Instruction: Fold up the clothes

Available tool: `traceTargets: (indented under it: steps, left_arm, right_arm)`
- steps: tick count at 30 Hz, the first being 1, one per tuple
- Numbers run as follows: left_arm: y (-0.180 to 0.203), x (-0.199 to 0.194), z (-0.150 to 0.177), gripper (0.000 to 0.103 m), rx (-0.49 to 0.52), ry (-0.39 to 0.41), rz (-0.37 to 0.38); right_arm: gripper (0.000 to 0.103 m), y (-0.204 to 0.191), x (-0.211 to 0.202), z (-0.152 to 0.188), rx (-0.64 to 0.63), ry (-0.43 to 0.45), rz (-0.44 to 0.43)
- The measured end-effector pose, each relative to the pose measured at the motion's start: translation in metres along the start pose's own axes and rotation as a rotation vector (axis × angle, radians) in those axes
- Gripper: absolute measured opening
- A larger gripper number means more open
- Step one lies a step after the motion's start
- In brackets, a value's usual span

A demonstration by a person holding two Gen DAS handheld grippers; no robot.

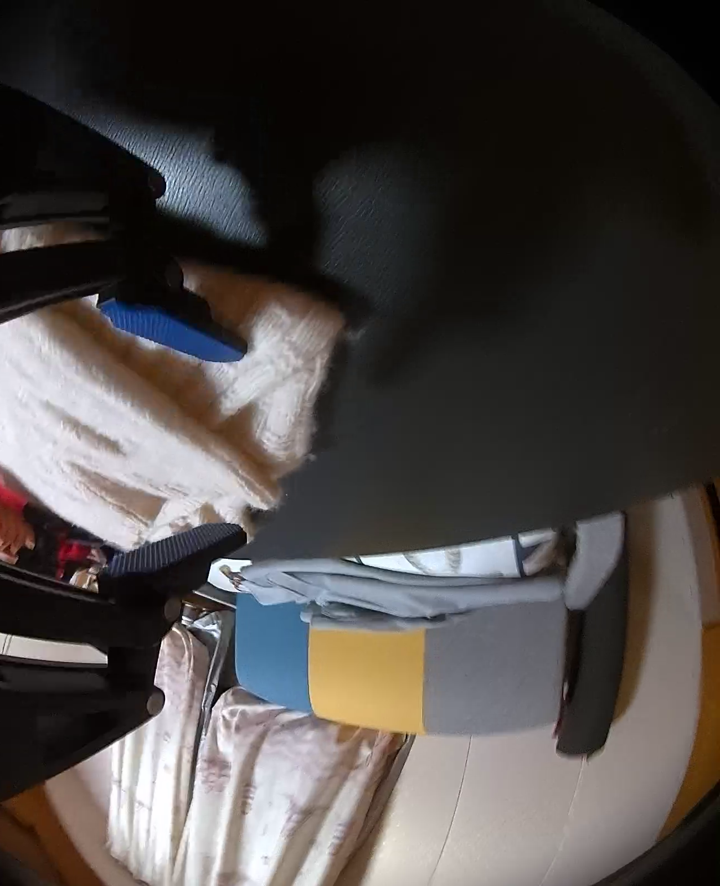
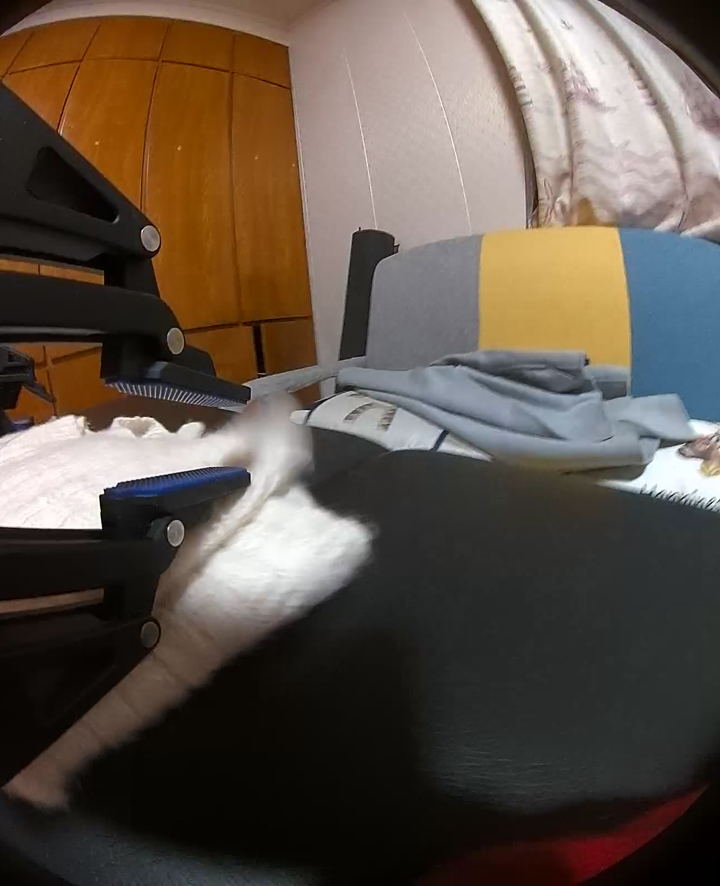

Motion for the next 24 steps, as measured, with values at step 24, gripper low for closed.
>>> traceTargets:
  steps: [24]
  left_arm:
    - [-0.020, -0.017, 0.121, 0.089, 0.886, -0.068, -0.448]
  right_arm:
    - [0.032, 0.038, -0.071, 0.148, -1.020, 0.084, 0.588]
Point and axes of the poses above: each gripper's, at about its wrist camera, not at the fingertips, and x roughly the way its jaws point, y to its right, z to its underside, the point moved 6 cm from there along x, roughly the way its jaws point, and after that the axes turned 13 degrees about z, right-handed, at the moved point
